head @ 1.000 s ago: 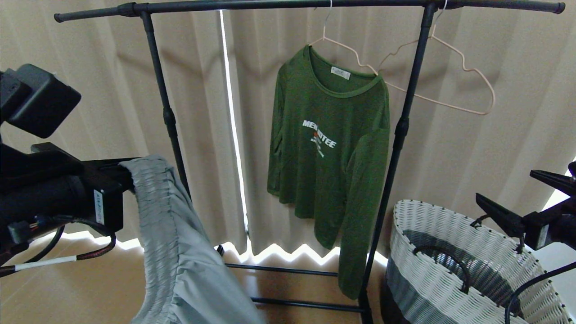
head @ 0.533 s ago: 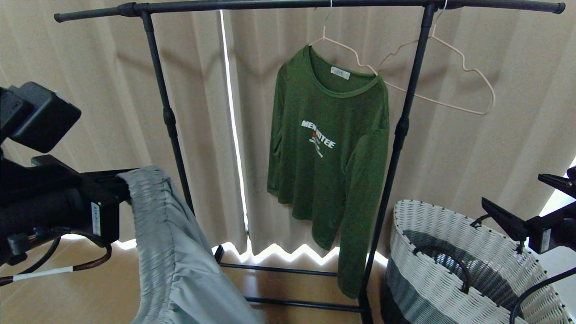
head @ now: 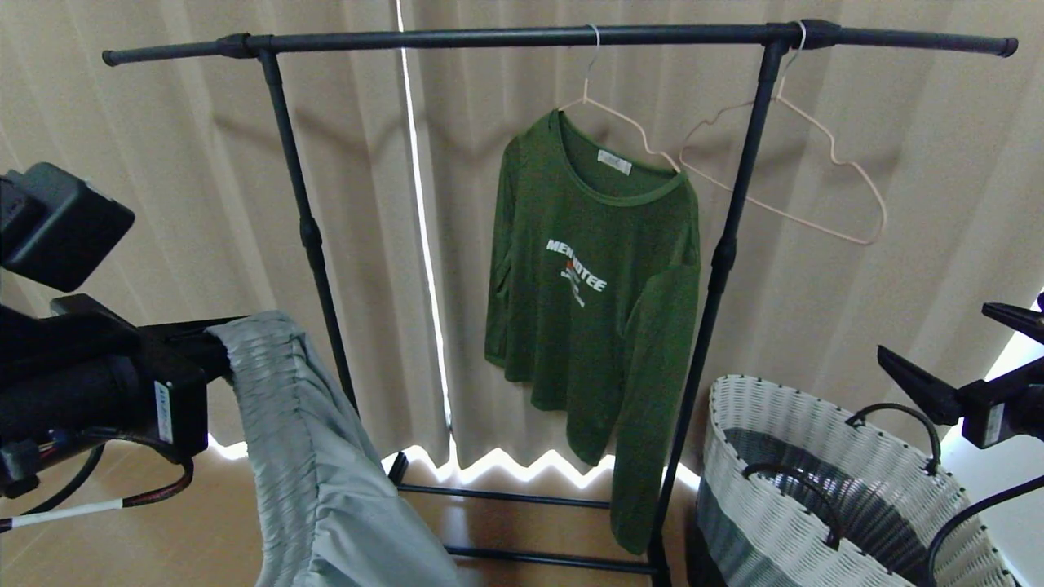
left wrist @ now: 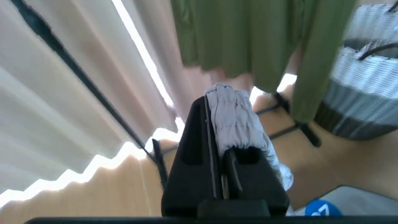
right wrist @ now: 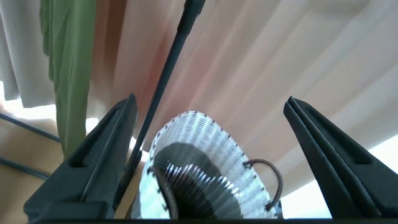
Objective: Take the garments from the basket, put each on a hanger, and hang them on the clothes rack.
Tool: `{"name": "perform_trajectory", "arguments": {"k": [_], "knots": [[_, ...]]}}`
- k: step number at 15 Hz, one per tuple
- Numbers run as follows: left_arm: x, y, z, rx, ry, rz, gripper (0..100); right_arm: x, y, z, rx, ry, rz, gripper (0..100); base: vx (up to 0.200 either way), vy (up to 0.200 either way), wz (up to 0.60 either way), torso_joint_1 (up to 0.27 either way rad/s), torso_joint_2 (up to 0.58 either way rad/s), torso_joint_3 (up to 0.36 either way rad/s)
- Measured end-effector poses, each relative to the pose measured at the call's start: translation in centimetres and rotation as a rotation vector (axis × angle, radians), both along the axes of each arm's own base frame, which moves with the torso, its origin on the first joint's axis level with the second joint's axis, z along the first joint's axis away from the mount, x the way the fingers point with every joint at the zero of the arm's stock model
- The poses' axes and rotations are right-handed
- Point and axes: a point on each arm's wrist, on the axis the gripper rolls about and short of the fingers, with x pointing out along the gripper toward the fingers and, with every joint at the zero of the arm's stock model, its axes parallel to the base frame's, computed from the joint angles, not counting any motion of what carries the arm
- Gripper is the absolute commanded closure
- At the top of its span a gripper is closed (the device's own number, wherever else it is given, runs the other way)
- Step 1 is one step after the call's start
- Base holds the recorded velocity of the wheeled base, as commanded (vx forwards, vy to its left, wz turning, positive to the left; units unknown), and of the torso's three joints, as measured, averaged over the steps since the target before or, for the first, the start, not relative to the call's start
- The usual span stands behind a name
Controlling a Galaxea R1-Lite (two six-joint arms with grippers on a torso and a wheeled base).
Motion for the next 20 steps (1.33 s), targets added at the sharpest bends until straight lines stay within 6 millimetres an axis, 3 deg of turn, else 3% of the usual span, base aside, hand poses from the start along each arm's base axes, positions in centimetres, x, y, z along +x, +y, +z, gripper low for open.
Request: {"name": "perform_trajectory", "arguments": {"k": [14, 20], "knots": [[-0.93, 0.41, -0.36, 0.009, -0.007, -0.006, 100, 0.34, -0.50, 0.51, 0.000, -0.014, -0.028, 0, 0.000, 0.000, 0.00, 0.200, -0.49, -0.285], [-0.97, 0.45, -0.53, 0.010, -0.002, -0.005, 100, 0.48, -0.74, 0.58, 0.003, -0.014, -0.026, 0, 0.000, 0.000, 0.00, 0.050, -0.10, -0.055]]}}
